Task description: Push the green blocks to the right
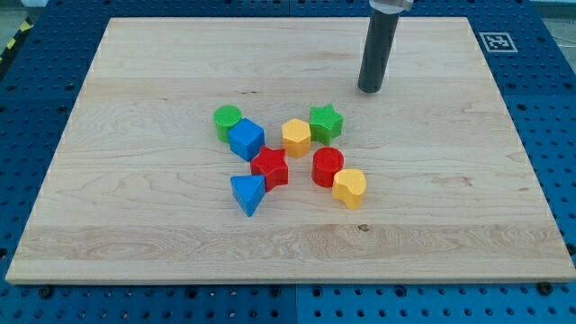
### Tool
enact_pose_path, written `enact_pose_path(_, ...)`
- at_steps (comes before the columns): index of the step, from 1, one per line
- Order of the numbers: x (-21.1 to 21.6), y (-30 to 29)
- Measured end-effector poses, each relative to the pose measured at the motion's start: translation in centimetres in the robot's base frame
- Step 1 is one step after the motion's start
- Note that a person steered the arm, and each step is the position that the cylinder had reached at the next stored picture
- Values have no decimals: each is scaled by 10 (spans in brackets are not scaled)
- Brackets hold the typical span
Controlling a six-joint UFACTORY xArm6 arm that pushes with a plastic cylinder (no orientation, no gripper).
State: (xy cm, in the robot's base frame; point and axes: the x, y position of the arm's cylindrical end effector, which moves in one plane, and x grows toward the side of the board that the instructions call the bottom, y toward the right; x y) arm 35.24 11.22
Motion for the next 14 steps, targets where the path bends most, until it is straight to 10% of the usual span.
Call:
enact_pose_path(6,7,-253)
enact_pose_path(10,61,-291)
enact_pose_path(14,66,-88)
